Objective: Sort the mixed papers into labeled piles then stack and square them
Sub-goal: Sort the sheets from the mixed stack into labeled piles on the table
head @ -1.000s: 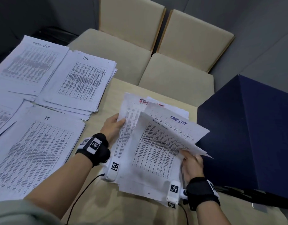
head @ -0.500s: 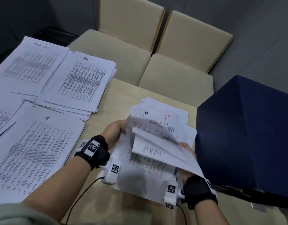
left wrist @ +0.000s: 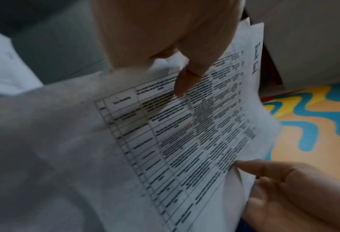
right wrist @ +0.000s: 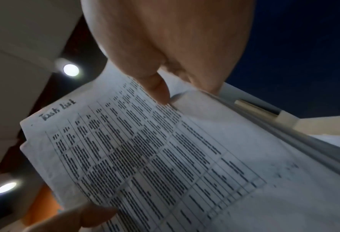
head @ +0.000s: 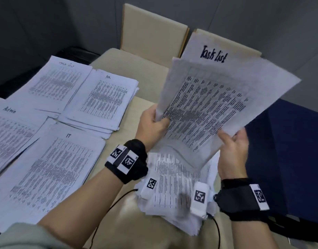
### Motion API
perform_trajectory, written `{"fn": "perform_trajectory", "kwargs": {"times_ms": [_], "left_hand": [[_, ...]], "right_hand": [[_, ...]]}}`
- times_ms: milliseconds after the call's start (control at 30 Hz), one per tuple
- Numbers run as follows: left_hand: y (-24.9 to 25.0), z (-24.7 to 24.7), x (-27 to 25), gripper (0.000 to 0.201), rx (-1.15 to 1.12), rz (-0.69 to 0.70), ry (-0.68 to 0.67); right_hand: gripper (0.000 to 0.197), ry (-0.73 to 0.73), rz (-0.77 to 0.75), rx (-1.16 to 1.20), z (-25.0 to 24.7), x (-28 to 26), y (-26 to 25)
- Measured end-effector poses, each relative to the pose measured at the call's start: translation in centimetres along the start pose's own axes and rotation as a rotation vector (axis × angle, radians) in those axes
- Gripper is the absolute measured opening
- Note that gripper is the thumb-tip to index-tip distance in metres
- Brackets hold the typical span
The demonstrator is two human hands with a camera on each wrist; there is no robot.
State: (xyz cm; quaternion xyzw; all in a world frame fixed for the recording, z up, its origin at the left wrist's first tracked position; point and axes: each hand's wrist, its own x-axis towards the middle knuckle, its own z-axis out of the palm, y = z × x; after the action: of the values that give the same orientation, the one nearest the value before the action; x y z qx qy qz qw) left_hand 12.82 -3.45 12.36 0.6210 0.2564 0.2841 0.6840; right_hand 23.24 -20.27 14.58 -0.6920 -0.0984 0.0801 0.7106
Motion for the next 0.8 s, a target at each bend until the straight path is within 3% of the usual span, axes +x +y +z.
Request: {"fn": "perform_trajectory", "kwargs": {"times_ms": [133,200,300,467,533,633,667,767,800], "left_hand": [[-0.4,0.1,-0.7,0.027,0.010,0.079,0.054],[-3.0,-0.1,-1.0,0.037,0.053,-0.060,0.043],[-7.4,-0.5,-1.5,0.027,0.234,-0.252,-0.018],[-8.2,-0.5,-2.5,0.027,0.249,-0.246,0.038],[-8.2,-1.7,-2.7,0.042,0.276,-0.256,0.071],[-9.4,-5.9,-3.7,0.090,0.338,-0.401,0.150],[-10.0,-7.7,-4.3,0.086,0.320,-0.439,0.143],[-8.8,-11.1,-6.8,0.026,0.239,-0.421,0.103],[-8.4,-12.1,-7.3,0.017,0.215,-0.397,0.112]], "right_hand": [[0.034,0.043,-0.042,-0.048,-0.8,-0.3,1.9],[0.028,0.005,0.036,-0.178,-1.5,-0.6,4.5],[0.026,-0.137,0.187,-0.300,-2.7,-1.2,8.0],[0.020,-0.193,0.179,-0.327,-2.3,-1.0,9.2],[0.016,-0.213,0.138,-0.341,-1.1,-0.6,9.0],[0.010,-0.239,0.116,-0.313,0.9,-1.0,8.7],[0.010,-0.246,0.120,-0.292,1.7,-1.3,8.6],[0.012,-0.307,0.180,-0.232,4.3,-2.2,9.1],[0.010,-0.352,0.205,-0.222,5.1,-2.5,9.4]]}}
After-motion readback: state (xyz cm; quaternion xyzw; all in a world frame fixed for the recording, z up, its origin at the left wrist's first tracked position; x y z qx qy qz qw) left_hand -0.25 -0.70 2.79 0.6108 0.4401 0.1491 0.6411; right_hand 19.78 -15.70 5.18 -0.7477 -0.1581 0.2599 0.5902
